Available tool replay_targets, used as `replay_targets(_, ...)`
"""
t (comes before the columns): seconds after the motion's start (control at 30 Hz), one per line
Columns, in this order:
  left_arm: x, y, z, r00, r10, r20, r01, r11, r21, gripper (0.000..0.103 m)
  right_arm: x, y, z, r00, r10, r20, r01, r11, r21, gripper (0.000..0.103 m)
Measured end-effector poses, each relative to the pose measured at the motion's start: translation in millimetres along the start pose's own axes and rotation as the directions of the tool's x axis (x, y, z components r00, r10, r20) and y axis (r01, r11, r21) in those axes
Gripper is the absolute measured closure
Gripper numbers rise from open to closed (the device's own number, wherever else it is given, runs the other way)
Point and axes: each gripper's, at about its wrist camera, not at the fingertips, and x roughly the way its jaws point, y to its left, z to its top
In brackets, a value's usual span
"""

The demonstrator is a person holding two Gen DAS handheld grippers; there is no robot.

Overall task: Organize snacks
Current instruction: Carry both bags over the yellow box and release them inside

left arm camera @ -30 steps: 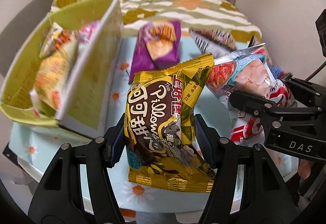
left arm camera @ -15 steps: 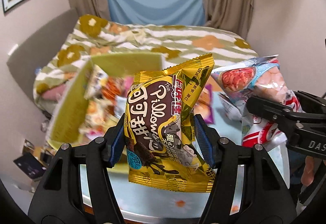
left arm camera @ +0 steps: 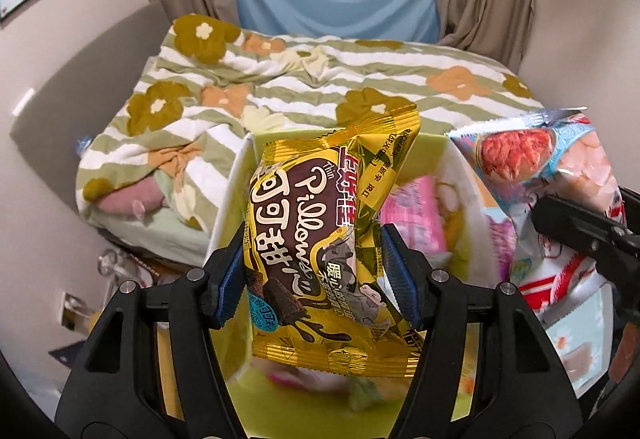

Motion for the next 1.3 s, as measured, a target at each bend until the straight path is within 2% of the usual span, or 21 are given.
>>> replay_targets(0.23,69.9,19.1,18.5,0.997,-0.055,-0.061,0.059,0.996,0.072,0.042,51.9,9.4,9.0,0.996,-0.077,-0.054,0.080,0.995,0.060,0.045)
replay_targets(0.3,80.9,16.3,22.6,0.995,-0.063,-0.071,0.070,0.993,0.100,0.031,61.3,8.7,9.7,0.994,-0.091,-0.066,0.097,0.992,0.081,0.045)
replay_targets(0.33,84.3,14.0,24.1,0.996,-0.051,-0.072,0.059,0.992,0.111,0.009,65.7,8.2,9.7,0.993,-0.098,-0.073,0.104,0.991,0.089,0.045)
replay_targets(0.37,85.8,13.8,24.3,0.998,-0.028,-0.063,0.035,0.992,0.119,0.000,68.8,7.9,10.1,0.991,-0.105,-0.078,0.112,0.989,0.095,0.045)
replay_targets(0.43,83.8,15.5,23.2,0.998,-0.030,-0.048,0.036,0.992,0.125,0.000,74.7,6.0,9.2,0.990,-0.115,-0.087,0.124,0.987,0.107,0.045)
replay_targets(0.57,79.0,30.4,15.0,0.995,-0.072,-0.075,0.078,0.994,0.076,0.000,79.8,3.5,8.0,0.986,-0.135,-0.098,0.146,0.983,0.115,0.045)
replay_targets(0.73,67.1,43.3,1.8,0.993,-0.070,-0.091,0.074,0.997,0.034,0.000,83.2,2.6,10.0,0.985,-0.138,-0.104,0.151,0.981,0.123,0.045)
replay_targets(1.1,48.6,53.4,-9.6,0.994,-0.013,-0.106,0.014,1.000,0.004,0.000,100.5,2.9,29.3,0.988,-0.100,-0.119,0.112,0.989,0.095,0.043)
replay_targets(1.17,47.6,56.0,-11.0,0.994,-0.004,-0.108,0.004,1.000,-0.001,0.000,107.8,1.6,31.9,0.986,-0.102,-0.129,0.114,0.990,0.088,0.037)
replay_targets(1.23,46.8,58.8,-12.2,0.994,0.002,-0.111,-0.002,1.000,-0.005,0.000,112.3,0.1,32.6,0.986,-0.100,-0.136,0.111,0.990,0.082,0.013)
replay_targets(1.3,44.5,60.3,-14.1,0.994,0.003,-0.111,-0.005,1.000,-0.015,0.000,108.7,-0.4,30.2,0.988,-0.102,-0.120,0.111,0.991,0.075,0.000)
